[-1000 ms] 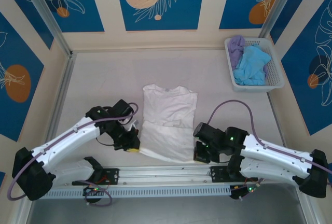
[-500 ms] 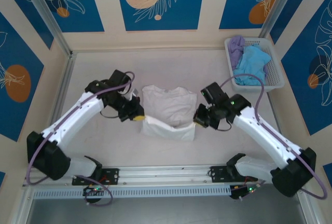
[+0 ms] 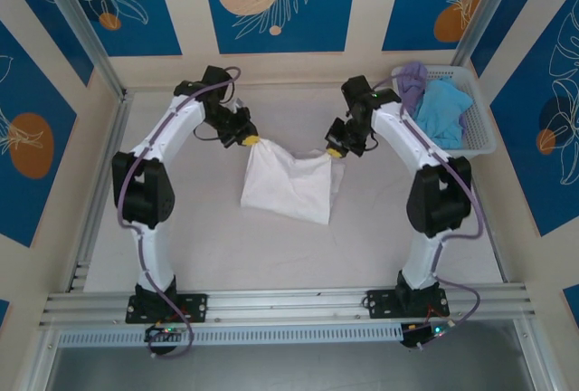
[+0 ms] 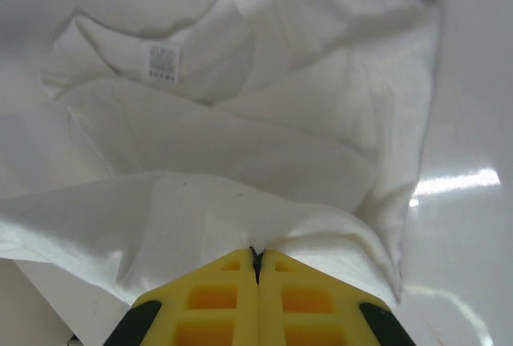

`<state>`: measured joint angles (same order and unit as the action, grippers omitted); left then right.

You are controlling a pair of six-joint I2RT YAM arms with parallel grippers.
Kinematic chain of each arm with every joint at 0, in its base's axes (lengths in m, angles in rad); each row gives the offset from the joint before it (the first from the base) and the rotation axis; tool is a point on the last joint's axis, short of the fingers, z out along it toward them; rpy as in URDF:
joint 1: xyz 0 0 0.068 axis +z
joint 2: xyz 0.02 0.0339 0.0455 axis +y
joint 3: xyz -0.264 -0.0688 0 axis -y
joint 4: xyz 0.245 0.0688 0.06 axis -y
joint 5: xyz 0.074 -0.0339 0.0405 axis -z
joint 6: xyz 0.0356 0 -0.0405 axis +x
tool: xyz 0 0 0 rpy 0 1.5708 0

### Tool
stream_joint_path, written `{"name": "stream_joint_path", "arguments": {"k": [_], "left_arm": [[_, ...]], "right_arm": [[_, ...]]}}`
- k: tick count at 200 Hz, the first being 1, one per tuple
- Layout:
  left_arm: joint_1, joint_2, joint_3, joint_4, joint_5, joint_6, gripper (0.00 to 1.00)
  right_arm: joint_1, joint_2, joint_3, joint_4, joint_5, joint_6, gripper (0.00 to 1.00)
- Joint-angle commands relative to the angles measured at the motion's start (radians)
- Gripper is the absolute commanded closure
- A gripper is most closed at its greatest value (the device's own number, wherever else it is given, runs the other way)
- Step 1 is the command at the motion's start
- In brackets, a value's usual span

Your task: Fold and stack the t-shirts

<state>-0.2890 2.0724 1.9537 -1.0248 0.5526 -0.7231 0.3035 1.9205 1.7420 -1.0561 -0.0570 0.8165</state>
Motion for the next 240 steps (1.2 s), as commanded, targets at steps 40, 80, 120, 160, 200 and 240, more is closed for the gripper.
{"name": "stream_joint_path", "arguments": {"k": [40, 80, 120, 160, 200, 240], "left_arm": [[0.047, 0.446, 0.583, -0.006, 0.031, -0.101, 0.84], [0.111, 0.596, 0.668, 0.226, 0.082, -0.301, 0.55], [0.12, 0.476, 0.699, 0.12, -0.021, -0.147, 0.35], [0.01, 0.232, 0.366, 0.059, -0.143, 0.055, 0.44], [-0.103, 0.081, -0.004, 0.125, -0.164, 0.162, 0.54], [-0.157, 0.046, -0.247, 0.181, -0.168, 0.219, 0.58]], "right_arm": [[-0.089, 0.338, 0.36, -0.177, -0.05, 0.048, 1.0], [-0.15, 0.408, 0.448, -0.169, -0.099, 0.126, 0.71], [-0.142, 0.314, 0.442, -0.208, 0.002, 0.132, 0.45], [-0.005, 0.015, -0.032, 0.136, -0.066, 0.182, 0.51], [0.13, -0.072, -0.344, 0.336, -0.137, 0.297, 0.64], [0.211, -0.059, -0.504, 0.44, -0.164, 0.35, 0.73]]}}
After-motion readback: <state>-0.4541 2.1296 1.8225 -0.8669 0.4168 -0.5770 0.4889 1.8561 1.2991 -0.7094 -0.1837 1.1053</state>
